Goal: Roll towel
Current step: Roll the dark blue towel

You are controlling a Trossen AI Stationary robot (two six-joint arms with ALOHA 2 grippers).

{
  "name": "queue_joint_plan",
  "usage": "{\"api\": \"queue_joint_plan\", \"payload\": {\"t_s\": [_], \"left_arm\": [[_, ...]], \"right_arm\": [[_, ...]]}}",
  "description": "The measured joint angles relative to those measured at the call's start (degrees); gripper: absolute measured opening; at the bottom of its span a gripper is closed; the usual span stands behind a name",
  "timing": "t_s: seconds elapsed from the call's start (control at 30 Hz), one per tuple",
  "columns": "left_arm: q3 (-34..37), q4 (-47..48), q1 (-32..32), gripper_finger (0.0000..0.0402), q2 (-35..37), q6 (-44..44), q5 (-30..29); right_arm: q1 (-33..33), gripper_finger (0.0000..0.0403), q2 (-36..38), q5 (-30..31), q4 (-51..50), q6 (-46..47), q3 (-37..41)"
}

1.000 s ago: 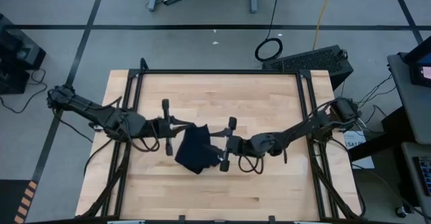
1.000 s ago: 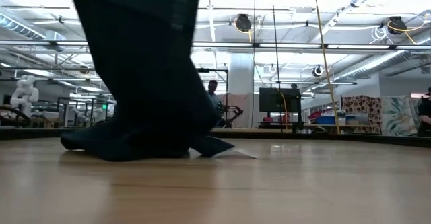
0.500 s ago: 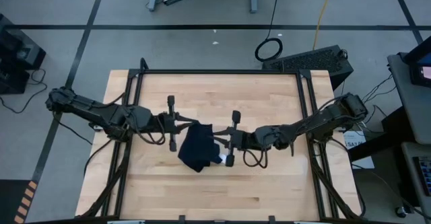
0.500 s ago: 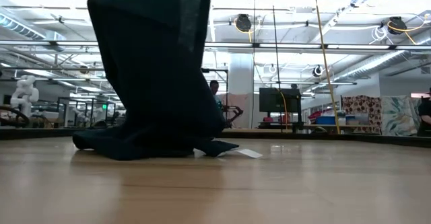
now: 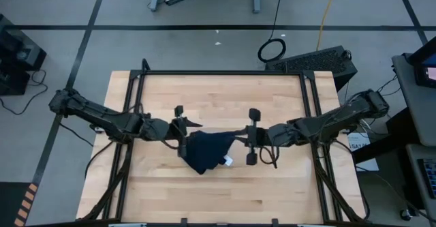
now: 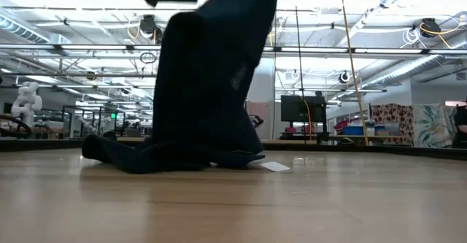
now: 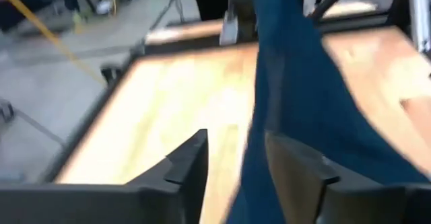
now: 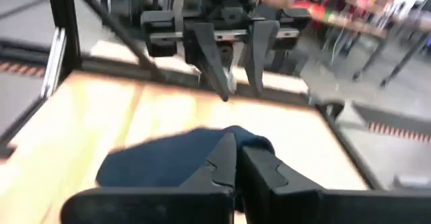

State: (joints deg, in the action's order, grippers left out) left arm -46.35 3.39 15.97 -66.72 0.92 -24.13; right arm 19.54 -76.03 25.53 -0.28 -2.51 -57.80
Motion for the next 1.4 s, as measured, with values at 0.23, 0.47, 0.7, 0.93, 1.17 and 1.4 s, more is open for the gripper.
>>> {"api": "queue_joint_plan", "payload": {"t_s": [0.23, 0.47, 0.7, 0.93, 1.17, 1.4], "left_arm": [[7.0, -2.0, -0.2, 0.0179, -5.0, -8.3, -0.9], [11.9, -4.5, -1.4, 0.0179, -11.8, -12.6, -2.9], [13.2, -6.7, -2.0, 0.0144, -19.1, -10.9, 2.0], [13.2, -16.6, -1.3, 0.0011, -20.7, -5.3, -1.6], [12.1, -24.8, -2.3, 0.0008, -12.3, 6.2, -3.7], [12.0, -36.6, -2.4, 0.0005, -5.9, 7.8, 7.4]], "right_arm": [[3.2, 0.0001, 1.6, -0.1, -16.3, 9.4, 0.0], [5.3, 0.0001, 1.6, -0.1, -21.8, 15.2, 0.0], [6.1, 0.0001, 1.6, 0.1, -24.2, 15.4, 0.0], [6.1, 0.0001, 1.6, 3.9, -25.3, 15.8, 0.0], [6.1, 0.0001, 1.6, 10.2, -26.9, 20.6, 0.0], [6.0, 0.0001, 1.1, 21.8, -28.8, 21.7, 0.0]]}}
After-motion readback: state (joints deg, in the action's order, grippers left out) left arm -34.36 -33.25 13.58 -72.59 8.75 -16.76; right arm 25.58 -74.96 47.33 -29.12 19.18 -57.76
